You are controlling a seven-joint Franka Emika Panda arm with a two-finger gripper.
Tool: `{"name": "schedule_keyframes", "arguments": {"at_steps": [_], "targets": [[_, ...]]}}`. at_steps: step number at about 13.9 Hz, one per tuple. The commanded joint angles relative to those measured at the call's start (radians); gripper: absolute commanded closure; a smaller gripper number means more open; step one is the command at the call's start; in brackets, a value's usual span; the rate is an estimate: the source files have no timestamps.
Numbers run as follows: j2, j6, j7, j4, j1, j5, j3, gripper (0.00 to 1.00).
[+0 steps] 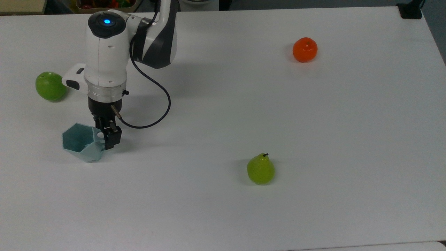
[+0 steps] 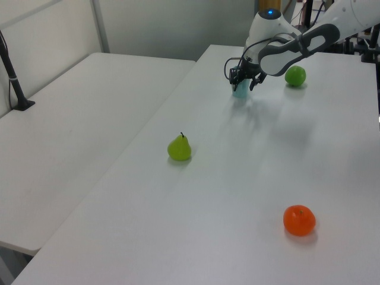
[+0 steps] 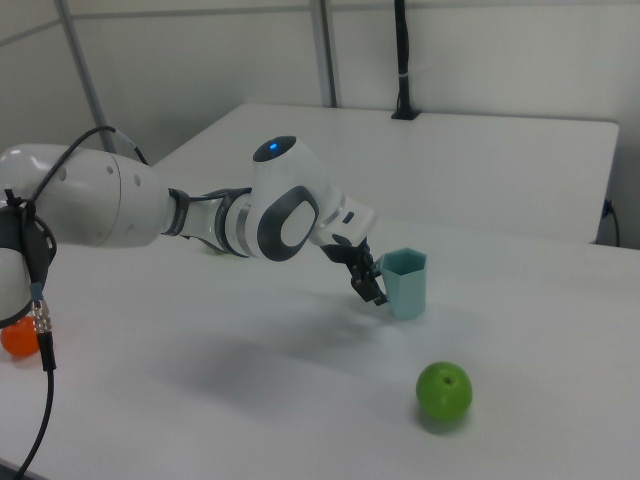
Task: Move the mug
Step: 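Close the gripper on the rim of the light-blue mug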
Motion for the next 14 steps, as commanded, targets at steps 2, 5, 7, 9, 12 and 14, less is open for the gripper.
{"name": "schedule_keyframes", "arguments": {"at_steps": [2,5,7,9,12,14], "targets": [[-0.001,0.030,0.016,-0.004,0.001,-0.048,-0.006,0.50],[-0.001,0.030,0.016,-0.004,0.000,-0.057,-0.006,0.71],[-0.001,0.030,0.015,-0.005,0.000,-0.060,-0.006,0.88],[-0.001,0.030,0.016,-0.005,0.000,-0.065,-0.006,0.97],[-0.001,0.030,0.014,-0.005,0.000,-0.066,-0.006,0.98],[-0.003,0.030,0.011,-0.005,0.000,-0.073,-0.006,0.99]]}}
